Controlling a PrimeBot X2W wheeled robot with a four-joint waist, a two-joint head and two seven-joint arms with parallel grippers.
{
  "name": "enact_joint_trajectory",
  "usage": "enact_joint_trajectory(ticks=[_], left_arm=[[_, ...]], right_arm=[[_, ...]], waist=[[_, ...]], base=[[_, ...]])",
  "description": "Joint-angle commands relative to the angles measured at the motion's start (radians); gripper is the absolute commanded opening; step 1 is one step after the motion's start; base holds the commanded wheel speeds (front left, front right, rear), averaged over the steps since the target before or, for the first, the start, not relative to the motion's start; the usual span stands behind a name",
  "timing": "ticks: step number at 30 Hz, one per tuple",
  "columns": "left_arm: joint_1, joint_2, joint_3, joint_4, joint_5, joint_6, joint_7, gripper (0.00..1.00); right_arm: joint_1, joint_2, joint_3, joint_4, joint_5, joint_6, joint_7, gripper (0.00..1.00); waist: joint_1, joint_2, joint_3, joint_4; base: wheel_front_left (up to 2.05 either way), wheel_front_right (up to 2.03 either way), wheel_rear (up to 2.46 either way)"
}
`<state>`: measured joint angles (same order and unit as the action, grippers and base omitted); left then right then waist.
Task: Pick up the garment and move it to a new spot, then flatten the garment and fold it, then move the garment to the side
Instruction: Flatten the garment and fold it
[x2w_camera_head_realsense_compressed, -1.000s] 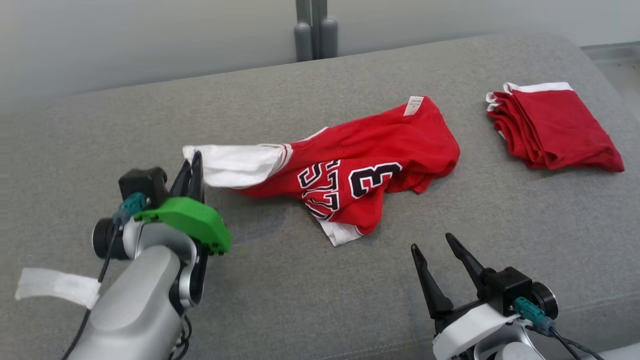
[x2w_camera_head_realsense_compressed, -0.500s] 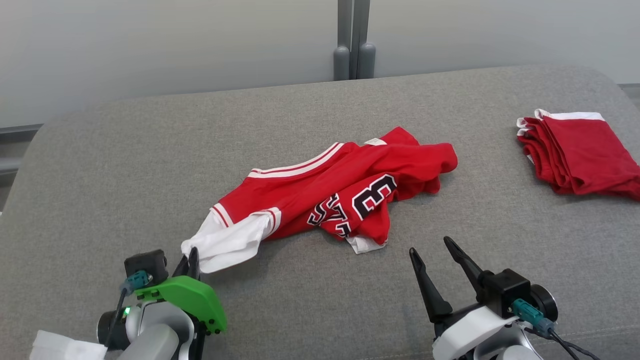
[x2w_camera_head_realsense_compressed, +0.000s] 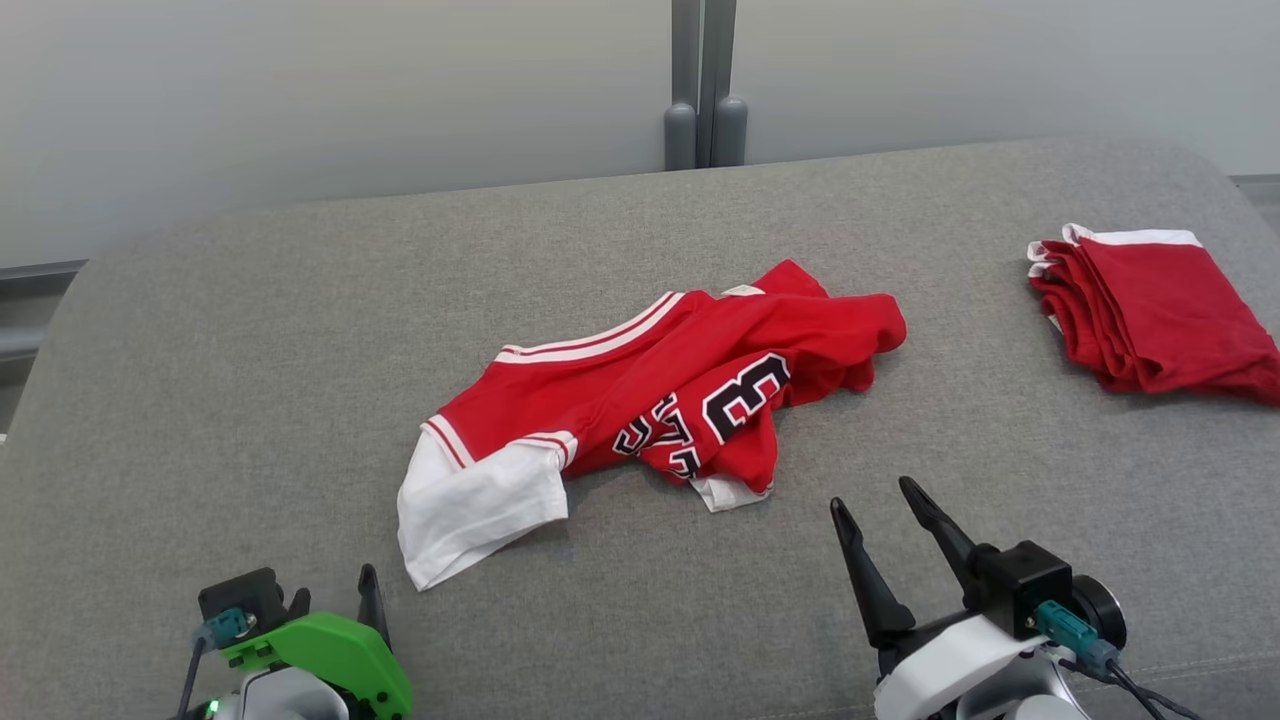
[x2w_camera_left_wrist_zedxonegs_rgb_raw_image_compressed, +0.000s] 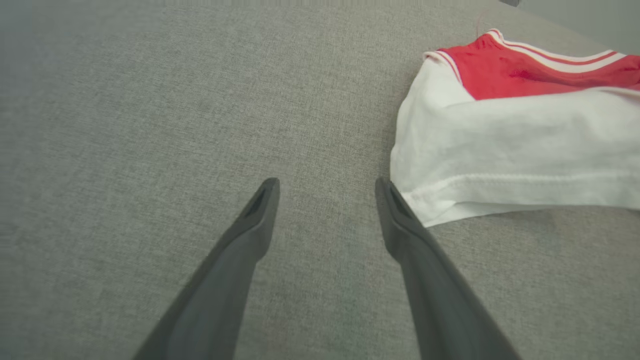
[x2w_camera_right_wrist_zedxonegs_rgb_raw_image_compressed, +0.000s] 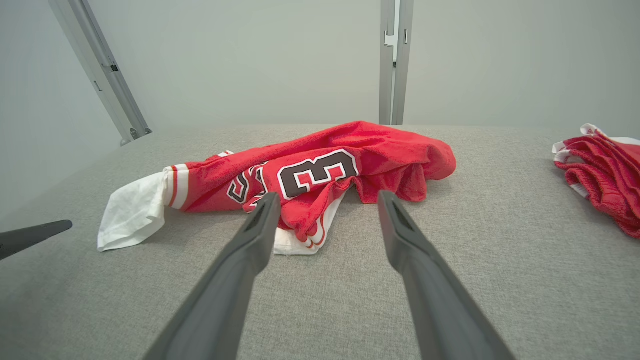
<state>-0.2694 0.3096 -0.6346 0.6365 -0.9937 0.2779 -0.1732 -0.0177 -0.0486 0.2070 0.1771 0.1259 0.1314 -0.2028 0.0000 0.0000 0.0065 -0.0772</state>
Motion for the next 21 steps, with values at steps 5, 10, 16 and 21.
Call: enact_joint_trajectory(ticks=[5,10,16,21], left_arm=[[0.033,0.028,0.025,-0.054,0.03,0.018,-0.062,1.0],[0.054,0.021,0.124,-0.193,0.137,0.006,-0.093,1.0],[0.188,-0.063,0.303,-0.41,0.354,-0.074,-0.091,1.0],[0.29,-0.133,0.385,-0.493,0.493,-0.161,-0.091,1.0]], right_arm=[[0.019,-0.002,-0.015,-0.001,0.006,-0.002,-0.005,1.0],[0.025,-0.002,-0.028,-0.001,0.006,-0.002,-0.01,1.0],[0.03,-0.002,-0.034,0.002,0.006,-0.002,-0.01,1.0],[0.033,-0.002,-0.042,0.001,0.001,-0.002,-0.007,1.0]], waist=[[0.0,0.0,-0.016,0.015],[0.0,0.0,-0.028,0.033],[0.0,0.0,-0.043,0.048],[0.0,0.0,-0.054,0.06]], base=[[0.0,0.0,0.0],[0.0,0.0,0.0],[0.0,0.0,0.0],[0.0,0.0,0.0]])
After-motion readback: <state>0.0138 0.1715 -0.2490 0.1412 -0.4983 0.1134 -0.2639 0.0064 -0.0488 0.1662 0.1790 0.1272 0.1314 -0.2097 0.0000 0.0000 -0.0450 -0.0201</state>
